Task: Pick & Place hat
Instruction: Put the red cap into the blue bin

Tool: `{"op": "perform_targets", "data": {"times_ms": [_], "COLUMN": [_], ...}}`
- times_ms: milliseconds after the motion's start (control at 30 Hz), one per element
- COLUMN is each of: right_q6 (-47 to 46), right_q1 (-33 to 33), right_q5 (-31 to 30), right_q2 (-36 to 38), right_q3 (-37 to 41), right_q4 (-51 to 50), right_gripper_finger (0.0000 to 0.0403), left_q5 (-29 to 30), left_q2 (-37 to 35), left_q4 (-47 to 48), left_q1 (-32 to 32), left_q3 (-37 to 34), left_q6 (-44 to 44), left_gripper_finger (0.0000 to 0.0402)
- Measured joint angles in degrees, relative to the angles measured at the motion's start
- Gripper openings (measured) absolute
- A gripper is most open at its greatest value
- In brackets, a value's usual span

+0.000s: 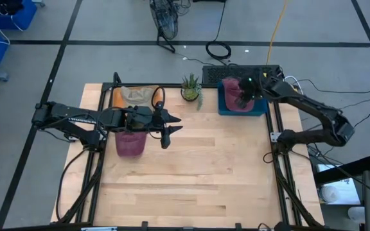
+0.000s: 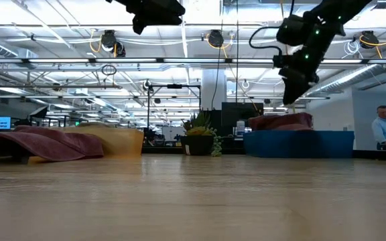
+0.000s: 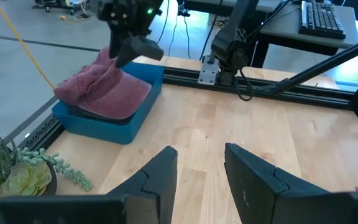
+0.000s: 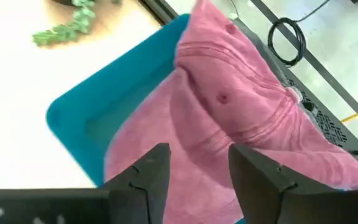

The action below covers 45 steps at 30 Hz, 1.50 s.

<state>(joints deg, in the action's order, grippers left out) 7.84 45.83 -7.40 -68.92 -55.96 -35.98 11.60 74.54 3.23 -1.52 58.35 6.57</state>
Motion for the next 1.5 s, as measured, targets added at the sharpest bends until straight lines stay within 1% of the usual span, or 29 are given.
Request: {"op": "perform_targets", "data": {"times_ms": [100,200,300,467,567,700,800,900,1000,1067,1167,1233,1300,1400,1500], "right_q6": [-2.35,-4.63,-6.94,-8.44,-7.93,-7.26,-7.16,-8.32,-10.84,-12.14,-12.49,-11.44,-10.38,-9.76,-8.94], "right_q1": [-2.64,-5.92,-10.17,-19.09,-24.39,-31.72,-36.02,-39.52,-42.49,-44.50,-47.80,-49.93,-51.61,-53.40,-54.46], "right_q5": [0.76,6.50,12.08,15.51,18.09,18.32,16.13,14.79,14.91,14.91,14.91,14.91,14.87,14.86,14.75], "right_q2": [1.93,3.74,5.00,5.85,5.84,6.16,6.72,7.65,8.85,9.54,10.36,10.55,10.55,10.55,10.53], "right_q3": [0.00,0.57,2.71,10.84,16.62,21.29,22.89,23.71,24.00,24.00,23.98,24.00,24.00,24.00,24.00], "right_q4": [-1.01,-0.12,3.41,16.76,25.09,30.11,31.22,30.48,29.42,29.08,29.34,29.11,29.31,29.31,29.37], "right_gripper_finger": [0.0162,0.0166,0.0164,0.0157,0.0156,0.0155,0.0155,0.0155,0.0155,0.0155,0.0155,0.0155,0.0155,0.0155,0.0155], "left_q5": [0.00,0.02,0.02,0.97,2.74,2.32,1.84,3.20,2.69,1.77,0.63,0.57,0.59,0.77,-1.36], "left_q2": [0.01,0.00,0.01,0.02,0.47,0.58,0.61,1.75,3.33,3.94,4.39,5.00,5.45,5.89,6.56], "left_q4": [0.00,0.02,0.02,0.04,2.13,15.45,26.45,36.72,48.18,54.85,65.25,69.85,73.10,74.77,74.72], "left_q1": [-0.01,-0.02,-0.02,0.00,0.00,-0.11,-2.57,-6.63,-9.55,-10.54,-10.39,-9.43,-8.34,-6.20,-3.80], "left_q3": [0.00,0.00,0.00,0.00,0.02,0.68,4.56,8.68,11.27,12.41,12.25,12.26,12.26,12.12,10.58], "left_q6": [-0.05,-0.07,-0.11,-0.06,2.85,11.04,15.93,18.40,24.42,29.14,35.40,37.74,37.98,36.18,33.57], "left_gripper_finger": [0.0136,0.0136,0.0136,0.0136,0.0136,0.0136,0.0132,0.0112,0.0085,0.0072,0.0068,0.0079,0.0103,0.0152,0.0206]}}
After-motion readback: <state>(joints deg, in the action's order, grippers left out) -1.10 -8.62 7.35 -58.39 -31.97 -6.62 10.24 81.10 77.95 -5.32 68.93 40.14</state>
